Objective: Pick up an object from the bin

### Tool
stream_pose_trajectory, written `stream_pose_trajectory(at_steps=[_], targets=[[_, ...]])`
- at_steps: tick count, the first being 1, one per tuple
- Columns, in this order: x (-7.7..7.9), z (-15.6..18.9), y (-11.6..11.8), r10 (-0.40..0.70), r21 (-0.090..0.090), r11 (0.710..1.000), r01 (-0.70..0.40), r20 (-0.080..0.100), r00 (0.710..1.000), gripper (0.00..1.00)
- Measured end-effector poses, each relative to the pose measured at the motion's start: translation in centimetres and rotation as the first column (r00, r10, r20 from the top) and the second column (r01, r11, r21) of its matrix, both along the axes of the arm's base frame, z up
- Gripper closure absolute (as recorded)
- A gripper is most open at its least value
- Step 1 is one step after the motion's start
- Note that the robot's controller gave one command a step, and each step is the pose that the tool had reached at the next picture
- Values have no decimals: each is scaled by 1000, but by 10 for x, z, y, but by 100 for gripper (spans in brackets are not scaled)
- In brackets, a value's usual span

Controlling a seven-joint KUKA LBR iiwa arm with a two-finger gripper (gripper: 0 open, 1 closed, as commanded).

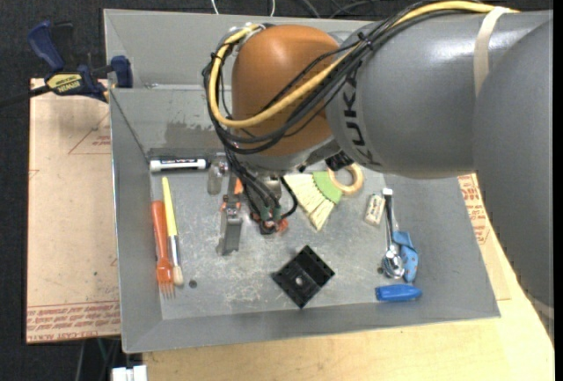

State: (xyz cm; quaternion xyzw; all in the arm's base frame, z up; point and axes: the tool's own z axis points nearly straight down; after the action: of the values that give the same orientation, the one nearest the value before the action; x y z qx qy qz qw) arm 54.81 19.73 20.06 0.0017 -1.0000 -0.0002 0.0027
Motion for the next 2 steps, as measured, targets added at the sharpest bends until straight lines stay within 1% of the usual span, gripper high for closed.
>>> stream_pose_trajectory(at_steps=[1,2], targets=[[2,3,-1,-3,1,1000,3,6,1000,0],[24,-50,-24,164,1,986,-164,9,986,0]])
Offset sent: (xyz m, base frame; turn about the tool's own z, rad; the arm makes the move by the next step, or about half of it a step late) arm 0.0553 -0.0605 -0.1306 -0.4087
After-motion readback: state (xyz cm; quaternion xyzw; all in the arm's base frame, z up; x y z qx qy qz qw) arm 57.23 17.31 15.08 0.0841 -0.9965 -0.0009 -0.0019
